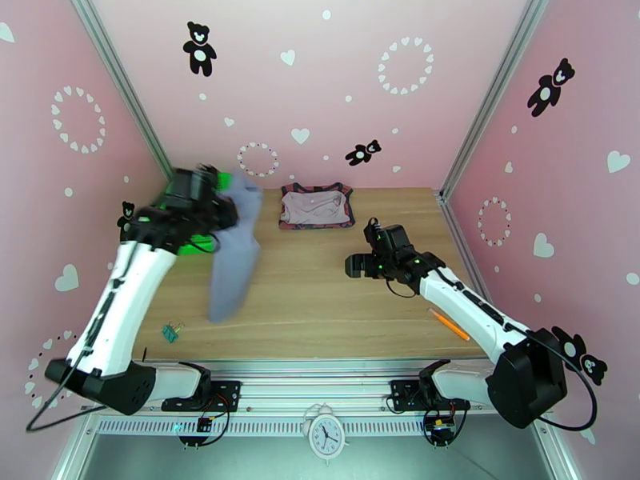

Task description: Fold and stack the mixed laundry pile

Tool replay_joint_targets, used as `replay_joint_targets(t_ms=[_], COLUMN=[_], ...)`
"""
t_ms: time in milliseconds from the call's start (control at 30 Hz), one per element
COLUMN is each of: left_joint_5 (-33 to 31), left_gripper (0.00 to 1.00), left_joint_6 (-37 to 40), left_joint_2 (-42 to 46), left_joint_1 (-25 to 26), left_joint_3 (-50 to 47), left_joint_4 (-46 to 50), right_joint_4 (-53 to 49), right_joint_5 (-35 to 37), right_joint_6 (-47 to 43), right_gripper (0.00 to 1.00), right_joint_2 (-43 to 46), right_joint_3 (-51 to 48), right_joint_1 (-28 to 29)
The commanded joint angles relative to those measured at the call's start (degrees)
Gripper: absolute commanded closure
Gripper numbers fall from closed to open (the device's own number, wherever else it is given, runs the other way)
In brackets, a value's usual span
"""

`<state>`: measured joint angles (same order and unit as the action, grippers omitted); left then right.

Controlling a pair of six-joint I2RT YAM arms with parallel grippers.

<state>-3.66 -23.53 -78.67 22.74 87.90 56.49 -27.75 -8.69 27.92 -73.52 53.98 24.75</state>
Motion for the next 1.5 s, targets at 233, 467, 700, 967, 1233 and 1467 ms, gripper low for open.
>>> replay_joint_targets(t_ms=[233, 467, 700, 967, 1233, 1467], left_joint_5=[-14.64, -12.67, -7.38, -9.05, -18.27, -19.73], left_gripper=[1.00, 1.00, 0.44, 0.01, 0.01, 0.02], left_joint_6=[-6.45, -5.59, -3.65, 0.08, 3.73, -3.48], left_joint_2=[-23.63, -39.03, -45.98, -43.78, -19.34, 1.71], left_joint_1=[24.13, 29.53, 29.82, 29.79, 29.75, 28.72], left_joint_3=[-5.25, 9.23, 16.07, 20.12, 9.03, -14.75], left_joint_4=[-21.57, -18.46, -16.40, -10.98, -8.66, -10.70], right_joint_4=[-1.97, -6.08, -9.52, -11.65, -11.48, -13.30], right_joint_5=[3.58, 6.79, 7.48, 6.03, 7.17, 6.54], right_joint_6=[-1.53, -4.41, -8.26, -13.43, -19.62, -21.13], right_gripper=[0.04, 0.03, 0.02, 0.02, 0.05, 0.08], right_joint_2=[5.13, 10.11, 15.42, 16.12, 13.95, 0.29], right_joint_3=[-2.99, -4.41, -5.28, -4.24, -2.29, 5.83], right_joint_1=[-1.04, -4.08, -9.91, -11.06, -4.05, -1.02])
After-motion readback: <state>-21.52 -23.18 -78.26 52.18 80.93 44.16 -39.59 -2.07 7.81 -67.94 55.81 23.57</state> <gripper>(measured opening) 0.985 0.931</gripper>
